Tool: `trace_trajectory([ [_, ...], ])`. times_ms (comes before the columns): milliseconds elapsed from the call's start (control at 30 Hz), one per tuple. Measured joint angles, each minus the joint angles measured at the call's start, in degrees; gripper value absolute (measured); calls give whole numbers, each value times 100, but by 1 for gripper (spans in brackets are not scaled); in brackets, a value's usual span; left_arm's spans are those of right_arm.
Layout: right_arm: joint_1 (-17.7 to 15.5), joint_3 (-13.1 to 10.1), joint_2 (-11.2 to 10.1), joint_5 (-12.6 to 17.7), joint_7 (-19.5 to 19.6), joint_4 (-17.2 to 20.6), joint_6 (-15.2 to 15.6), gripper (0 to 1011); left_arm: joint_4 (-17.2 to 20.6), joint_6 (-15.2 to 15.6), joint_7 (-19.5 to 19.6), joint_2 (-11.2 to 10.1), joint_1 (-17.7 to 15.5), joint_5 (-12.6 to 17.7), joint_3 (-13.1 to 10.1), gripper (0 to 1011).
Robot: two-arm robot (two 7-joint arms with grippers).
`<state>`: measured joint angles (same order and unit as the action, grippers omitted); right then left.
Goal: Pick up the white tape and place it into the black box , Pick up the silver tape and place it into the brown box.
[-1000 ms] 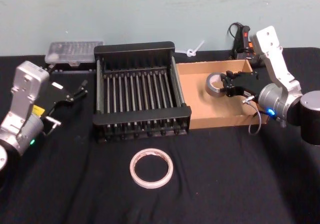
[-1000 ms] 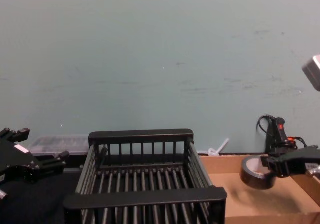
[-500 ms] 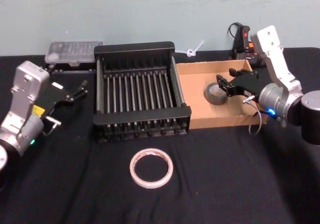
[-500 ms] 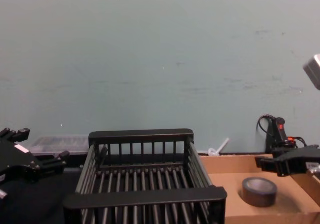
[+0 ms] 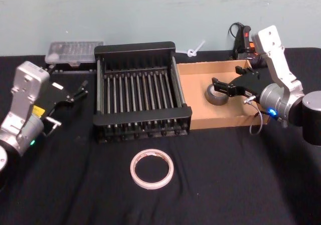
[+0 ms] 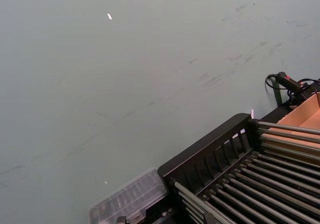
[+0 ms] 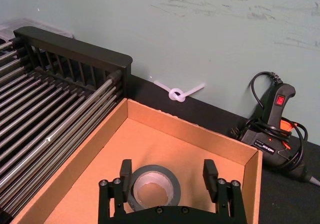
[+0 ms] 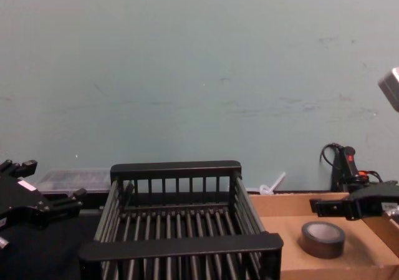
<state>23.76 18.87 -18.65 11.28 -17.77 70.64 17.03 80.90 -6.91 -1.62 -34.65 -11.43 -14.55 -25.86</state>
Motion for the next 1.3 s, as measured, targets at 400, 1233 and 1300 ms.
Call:
trace_trajectory([
  [400,0,0,0,1,0,1,0,1002,0,0,0,0,0,0,0,1002],
  [1233,-465,-204,-203,80,-219,595,-158,1002,0,0,0,0,0,0,0,1001],
  [1300,-546,-211,-260,92,-266,683,-210,1002,0,0,0,0,0,0,0,1001],
])
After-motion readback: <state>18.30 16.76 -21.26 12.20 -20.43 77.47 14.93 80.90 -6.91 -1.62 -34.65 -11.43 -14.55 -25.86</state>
